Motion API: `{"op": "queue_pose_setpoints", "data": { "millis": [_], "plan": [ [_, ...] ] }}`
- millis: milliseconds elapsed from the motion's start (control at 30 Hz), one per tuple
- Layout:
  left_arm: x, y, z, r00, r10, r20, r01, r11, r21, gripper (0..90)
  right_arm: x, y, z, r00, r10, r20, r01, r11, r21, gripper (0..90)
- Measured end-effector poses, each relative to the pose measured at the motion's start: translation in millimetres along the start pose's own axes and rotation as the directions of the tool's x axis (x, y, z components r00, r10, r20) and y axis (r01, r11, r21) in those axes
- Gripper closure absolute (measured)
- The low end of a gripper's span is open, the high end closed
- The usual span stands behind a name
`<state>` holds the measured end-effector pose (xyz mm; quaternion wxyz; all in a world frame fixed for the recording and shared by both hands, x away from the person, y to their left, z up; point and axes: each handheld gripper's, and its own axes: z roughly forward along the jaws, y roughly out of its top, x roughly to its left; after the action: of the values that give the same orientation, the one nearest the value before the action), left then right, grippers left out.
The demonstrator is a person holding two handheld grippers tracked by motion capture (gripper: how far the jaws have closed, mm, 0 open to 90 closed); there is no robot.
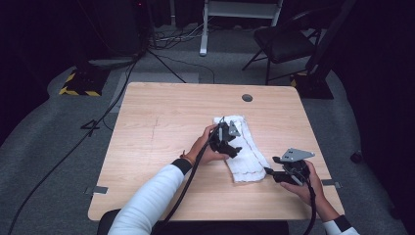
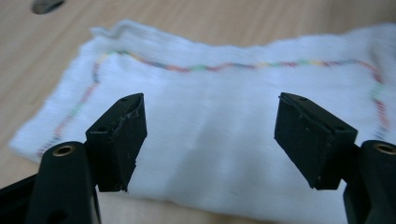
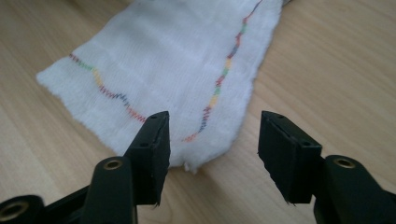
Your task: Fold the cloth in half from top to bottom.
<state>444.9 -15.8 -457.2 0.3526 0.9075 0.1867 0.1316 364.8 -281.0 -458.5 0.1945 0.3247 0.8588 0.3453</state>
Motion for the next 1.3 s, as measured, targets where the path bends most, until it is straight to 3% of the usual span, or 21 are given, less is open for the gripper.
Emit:
{"op": "queue_pose_setpoints", "data": {
  "millis": [167,233,333,400,567,667,800,867,1300],
  "plan": [
    [-18.7,-12.7,4.4,0.9986,0.014,0.051,-0.015,0.9992,0.036,25.6,-10.8,1.9,11.2,0.9994,-0.006,0.034,0.006,1.000,0.025,43.7],
    [-25.0,-15.6,8.8,0.9988,0.040,0.029,-0.042,0.9964,0.073,25.6,-14.4,1.3,18.9,0.9994,-0.014,0.033,0.012,0.999,0.053,42.5],
    [-27.7,-22.4,10.6,0.9988,0.039,0.029,-0.042,0.9952,0.089,25.1,-16.7,-0.5,28.5,0.9992,-0.037,0.012,0.036,0.993,0.115,40.2],
    [-27.2,-26.3,9.0,0.9992,0.020,0.035,-0.023,0.9960,0.086,25.1,-16.2,-3.0,32.0,0.9993,-0.038,-0.003,0.038,0.991,0.125,40.3],
    [-29.4,-35.3,1.6,0.9994,0.024,0.025,-0.026,0.9953,0.093,25.3,-14.1,-5.7,33.3,0.9981,-0.039,-0.047,0.044,0.991,0.123,42.1],
    [-29.1,-41.1,-4.1,0.9994,0.004,0.035,-0.008,0.9946,0.104,25.2,-6.0,-6.3,32.0,0.9929,-0.059,-0.104,0.071,0.991,0.117,42.2],
    [-29.8,-49.4,-11.4,0.9988,-0.007,0.049,0.002,0.9944,0.106,25.3,3.3,-5.3,31.7,0.9895,-0.080,-0.120,0.094,0.989,0.113,42.3],
    [-30.2,-53.8,-16.0,0.9984,-0.005,0.056,-0.001,0.9939,0.110,25.2,12.7,-4.1,31.1,0.9836,-0.096,-0.153,0.114,0.987,0.114,42.2],
    [-32.2,-80.8,-37.1,0.9947,-0.059,0.084,0.051,0.9941,0.095,25.3,38.9,-0.7,31.7,0.9705,-0.117,-0.211,0.142,0.984,0.105,40.6]
  ]
}}
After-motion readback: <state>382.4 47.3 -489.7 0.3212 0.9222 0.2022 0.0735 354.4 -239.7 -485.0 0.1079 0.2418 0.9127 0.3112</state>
